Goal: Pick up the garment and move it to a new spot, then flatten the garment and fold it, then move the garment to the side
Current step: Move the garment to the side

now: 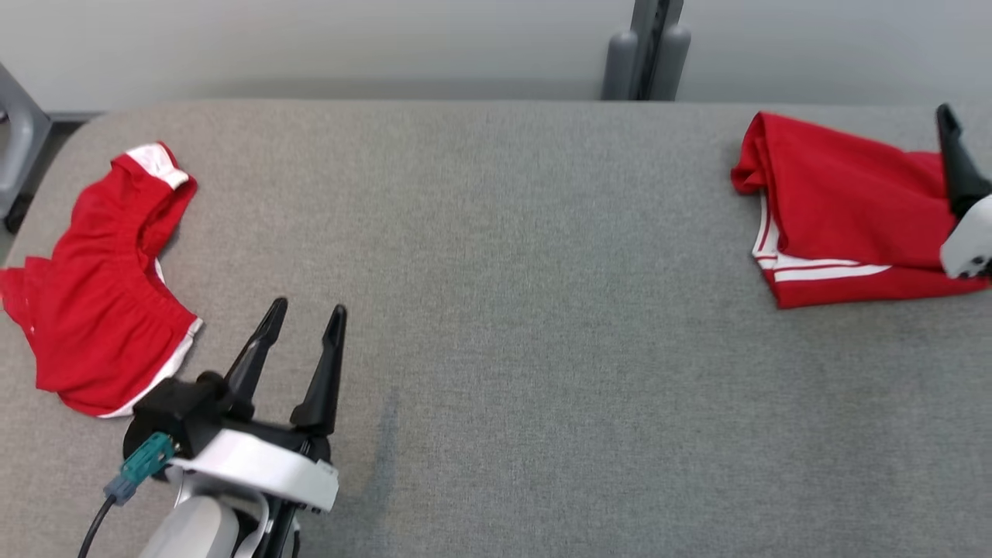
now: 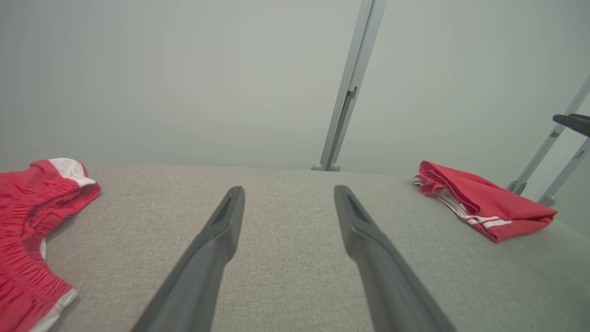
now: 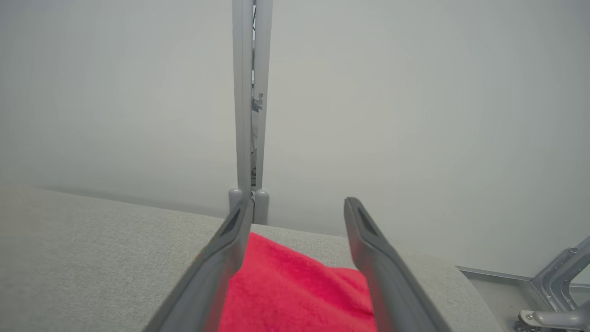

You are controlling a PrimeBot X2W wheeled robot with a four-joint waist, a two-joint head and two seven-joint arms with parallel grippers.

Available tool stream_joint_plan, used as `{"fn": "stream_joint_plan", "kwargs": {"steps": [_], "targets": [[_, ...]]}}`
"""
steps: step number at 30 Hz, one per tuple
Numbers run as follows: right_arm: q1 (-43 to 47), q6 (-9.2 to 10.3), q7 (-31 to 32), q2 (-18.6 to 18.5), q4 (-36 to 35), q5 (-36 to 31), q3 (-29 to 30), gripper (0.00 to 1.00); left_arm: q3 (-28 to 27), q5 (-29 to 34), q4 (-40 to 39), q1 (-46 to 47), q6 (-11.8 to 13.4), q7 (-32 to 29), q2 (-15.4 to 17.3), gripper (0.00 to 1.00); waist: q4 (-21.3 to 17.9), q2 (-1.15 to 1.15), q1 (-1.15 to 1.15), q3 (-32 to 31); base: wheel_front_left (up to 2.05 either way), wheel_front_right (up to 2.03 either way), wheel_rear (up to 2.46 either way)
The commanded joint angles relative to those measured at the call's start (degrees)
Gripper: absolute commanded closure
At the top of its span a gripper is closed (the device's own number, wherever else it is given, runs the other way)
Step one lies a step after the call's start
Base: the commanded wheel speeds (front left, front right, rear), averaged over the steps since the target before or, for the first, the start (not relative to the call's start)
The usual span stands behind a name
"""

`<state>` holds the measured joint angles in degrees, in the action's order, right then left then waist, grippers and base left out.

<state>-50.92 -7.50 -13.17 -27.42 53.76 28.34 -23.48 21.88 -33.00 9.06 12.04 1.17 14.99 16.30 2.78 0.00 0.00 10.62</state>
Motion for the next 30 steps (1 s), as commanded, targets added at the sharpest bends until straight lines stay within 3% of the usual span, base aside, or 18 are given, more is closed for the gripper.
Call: {"fn": "stream_joint_plan", "kwargs": {"steps": [1, 9, 18, 30], "targets": [[2.54, 0.0, -0.6, 0.32, -1.61, 1.03, -0.09, 0.0, -0.7, -0.53, -0.24, -1.51, 0.59, 0.23, 0.76, 0.0, -0.57, 0.0, 0.0, -3.51, 0.0, 0.0, 0.0], [13.43, 0.0, -1.61, 1.47, -10.61, 2.21, 2.85, 0.0, -2.04, -1.6, -1.72, -7.25, 2.5, 0.01, 2.14, 0.0, -0.88, 0.0, 0.0, -9.3, 0.0, 0.0, 0.0], [26.66, -0.01, -1.83, 4.9, -19.65, 0.32, 10.61, 0.0, -2.62, -1.25, -3.71, -11.23, 4.09, -0.07, 3.5, 0.0, -0.87, 0.0, 0.0, -12.27, 0.0, 0.0, 0.0], [44.87, -0.01, -2.06, 13.61, -36.68, -7.52, 22.33, 0.0, -5.84, 1.08, -5.74, -15.68, 6.1, 0.18, 1.56, 0.0, -0.87, 0.0, 0.0, -13.8, 0.0, 0.0, 0.0]]}}
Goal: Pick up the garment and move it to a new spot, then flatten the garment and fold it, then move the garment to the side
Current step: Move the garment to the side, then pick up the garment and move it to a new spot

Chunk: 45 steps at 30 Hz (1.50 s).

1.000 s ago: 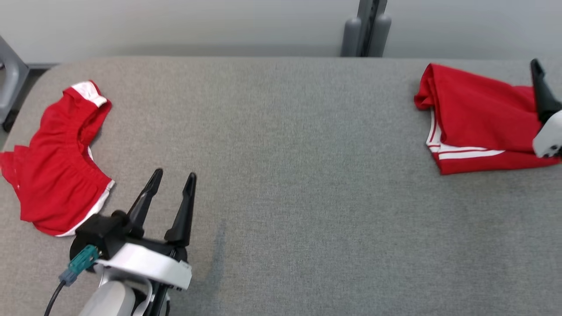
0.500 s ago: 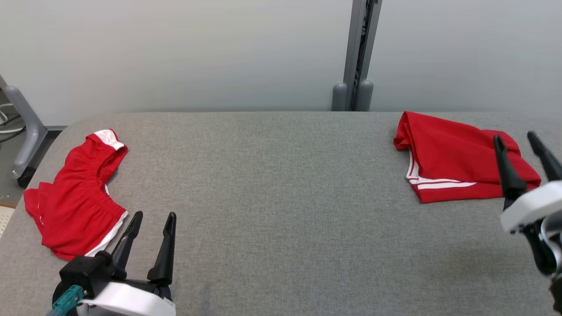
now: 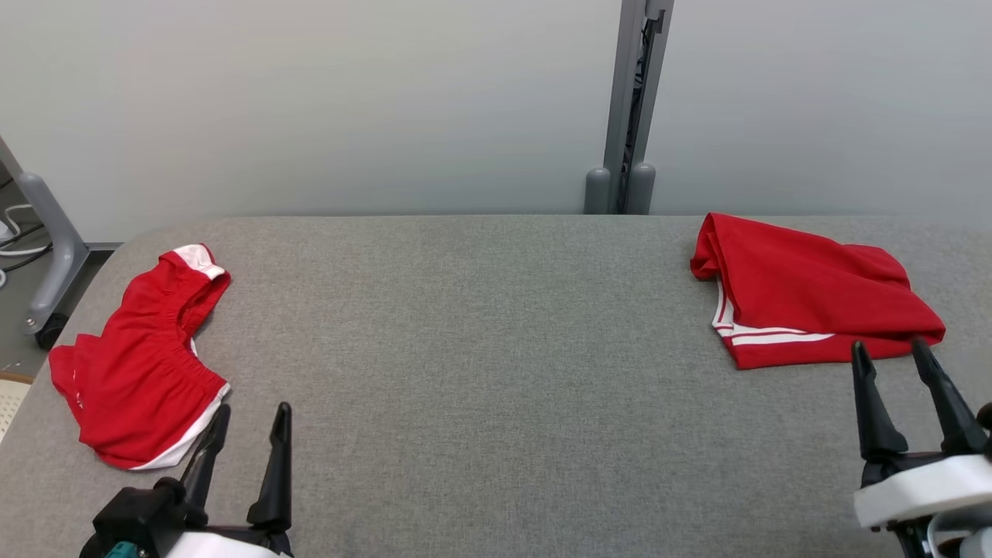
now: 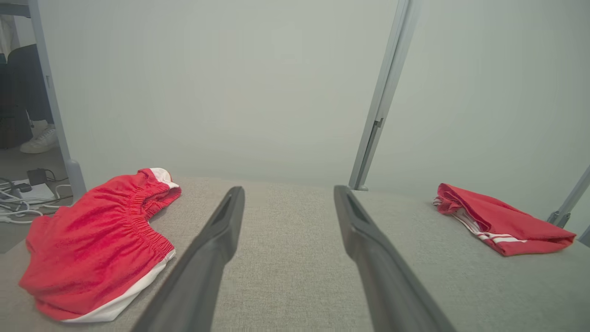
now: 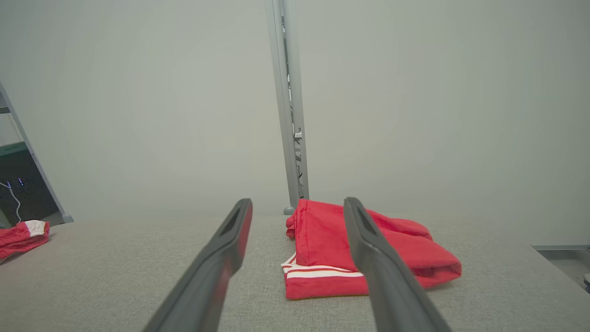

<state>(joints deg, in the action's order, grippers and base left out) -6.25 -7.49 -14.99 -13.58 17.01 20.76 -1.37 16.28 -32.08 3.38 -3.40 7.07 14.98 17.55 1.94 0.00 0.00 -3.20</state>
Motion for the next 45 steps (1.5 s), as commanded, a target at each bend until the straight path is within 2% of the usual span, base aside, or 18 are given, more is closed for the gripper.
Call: {"fn": "stream_joint_plan", "kwargs": {"steps": [1, 9, 26, 45], "targets": [[1.12, -0.02, -0.24, 0.48, -1.44, -0.51, 0.71, 0.0, -0.77, 0.72, 0.0, -0.7, 0.19, 0.21, 0.07, 0.0, -0.15, 0.0, 0.0, 0.06, 0.0, 0.0, 0.0], [5.6, -0.02, -0.25, 3.41, -7.65, -5.13, 1.69, 0.0, -4.48, 5.57, 1.51, -1.9, -2.1, 0.23, -2.91, 0.0, -0.57, 0.0, 0.0, 0.65, 0.0, 0.0, 0.0], [5.87, -0.02, -0.26, 4.46, -6.56, -5.79, 1.53, 0.0, -8.44, 10.64, 4.01, -0.44, -6.85, 0.24, -7.13, 0.0, -0.2, 0.0, 0.0, 1.44, 0.0, 0.0, 0.0], [5.22, -0.02, -0.27, 4.57, -6.01, -5.24, -0.14, 0.0, -10.84, 12.94, 5.46, 0.2, -9.14, 0.24, -9.44, 0.0, 0.77, 0.0, 0.0, 1.21, 0.0, 0.0, 0.0]]}}
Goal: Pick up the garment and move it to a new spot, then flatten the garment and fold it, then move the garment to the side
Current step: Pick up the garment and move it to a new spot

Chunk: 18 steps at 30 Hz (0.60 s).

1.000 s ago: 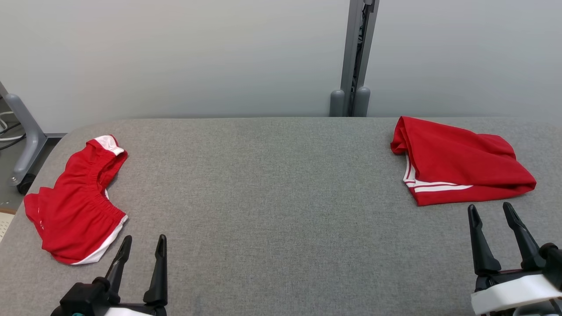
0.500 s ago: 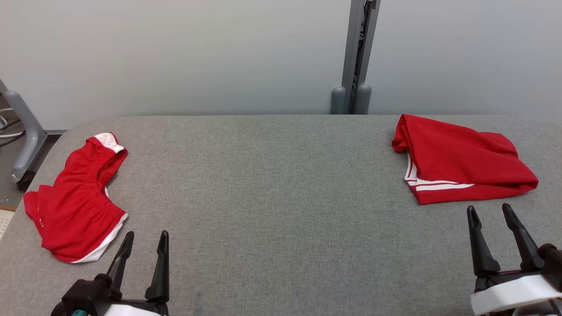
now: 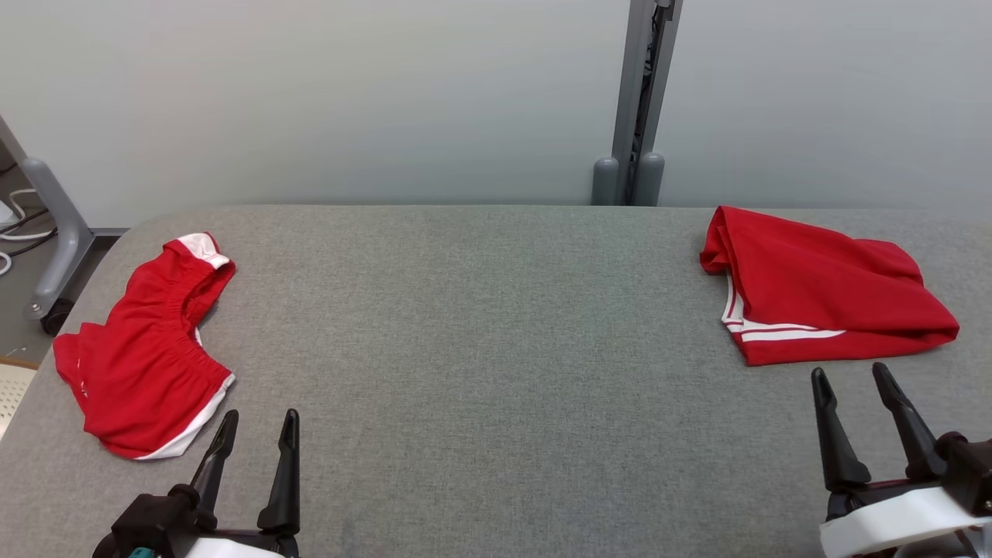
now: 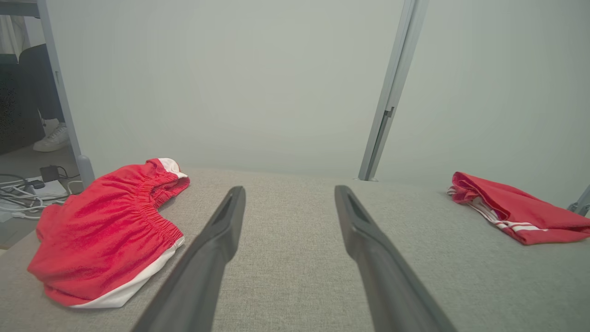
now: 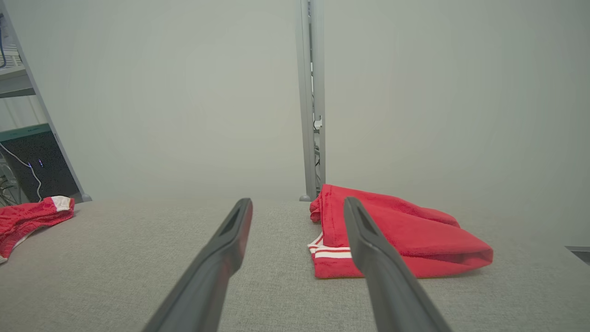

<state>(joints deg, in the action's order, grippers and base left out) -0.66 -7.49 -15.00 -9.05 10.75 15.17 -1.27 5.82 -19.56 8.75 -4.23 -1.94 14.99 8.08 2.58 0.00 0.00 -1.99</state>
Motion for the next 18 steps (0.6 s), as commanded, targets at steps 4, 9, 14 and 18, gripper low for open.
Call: {"fn": "stream_joint_plan", "kwargs": {"steps": [4, 9, 14, 18], "targets": [[-1.0, -0.02, -0.26, 0.25, 0.49, 0.77, -1.41, 0.0, -0.72, 0.72, 0.4, 1.47, -0.38, 0.23, 0.02, 0.0, 1.48, 0.0, 0.0, 0.16, 0.0, 0.0, 0.0], [-1.45, -0.02, -0.26, 0.31, 1.13, 1.08, -2.86, 0.0, -1.22, 1.15, 0.52, 1.58, -0.43, 0.23, 0.06, 0.0, 4.38, 0.0, 0.0, 0.48, 0.0, 0.0, 0.0], [-2.47, -0.02, -0.26, 0.64, 1.99, 1.51, -5.41, 0.0, -1.57, 1.28, 1.01, 2.15, -0.41, 0.23, -0.04, 0.0, 8.24, 0.0, 0.0, 0.66, 0.0, 0.0, 0.0], [-2.72, -0.02, -0.25, 0.94, 2.5, 2.1, -7.23, 0.0, -2.28, 1.34, 1.61, 2.19, 0.12, 0.23, -0.06, 0.0, 11.63, 0.0, 0.0, 0.64, 0.0, 0.0, 0.0]]}}
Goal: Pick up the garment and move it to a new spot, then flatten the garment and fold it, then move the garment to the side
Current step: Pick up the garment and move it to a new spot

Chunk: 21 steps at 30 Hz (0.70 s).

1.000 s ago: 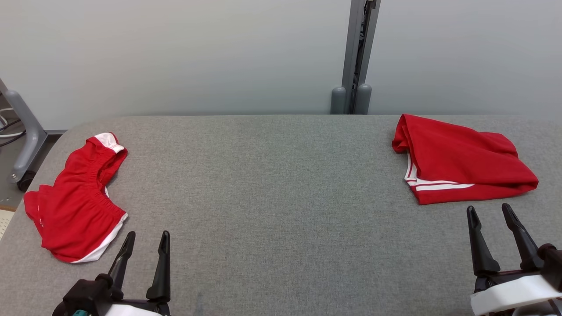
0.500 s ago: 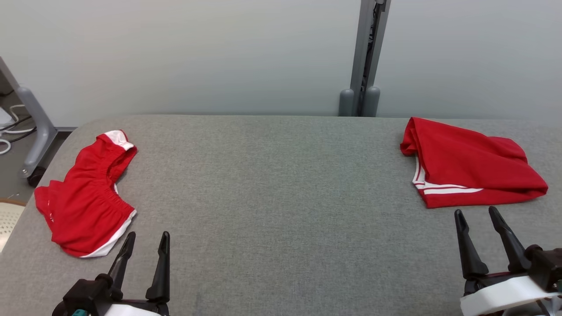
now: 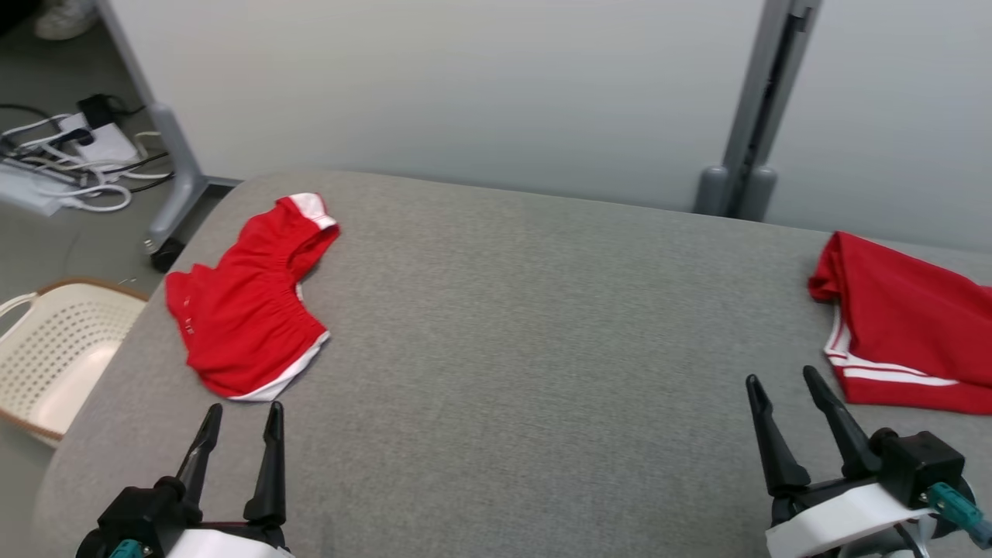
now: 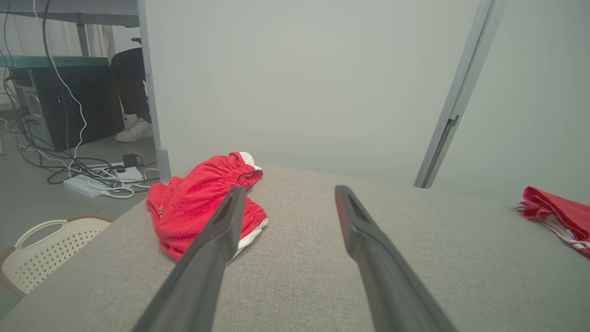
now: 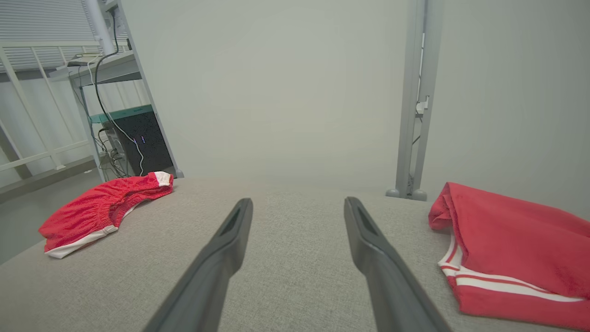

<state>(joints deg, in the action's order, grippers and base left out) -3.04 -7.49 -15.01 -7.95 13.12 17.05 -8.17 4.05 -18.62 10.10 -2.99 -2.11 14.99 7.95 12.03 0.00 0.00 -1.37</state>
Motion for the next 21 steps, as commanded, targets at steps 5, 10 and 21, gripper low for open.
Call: {"fn": "stream_joint_plan", "kwargs": {"steps": [5, 10, 21], "targets": [[-0.8, -0.02, -0.17, -0.08, 0.83, 0.99, -2.66, 0.0, -1.77, 0.59, 0.7, 0.61, 1.71, 0.23, -0.19, 0.0, 6.31, 0.0, 0.0, 0.01, 0.0, 0.0, 0.0], [-1.02, -0.02, -0.13, -0.19, 1.09, 1.59, -4.04, 0.0, -2.29, 0.93, 0.91, 0.52, 2.33, 0.23, -0.42, 0.0, 10.43, 0.0, 0.0, 0.1, 0.0, 0.0, 0.0], [-0.51, -0.02, -0.14, 0.18, 1.16, 1.79, -4.43, 0.0, -2.94, 0.36, 1.71, -0.12, 2.48, 0.23, -0.02, 0.0, 16.07, 0.0, 0.0, -0.44, 0.0, 0.0, 0.0]]}}
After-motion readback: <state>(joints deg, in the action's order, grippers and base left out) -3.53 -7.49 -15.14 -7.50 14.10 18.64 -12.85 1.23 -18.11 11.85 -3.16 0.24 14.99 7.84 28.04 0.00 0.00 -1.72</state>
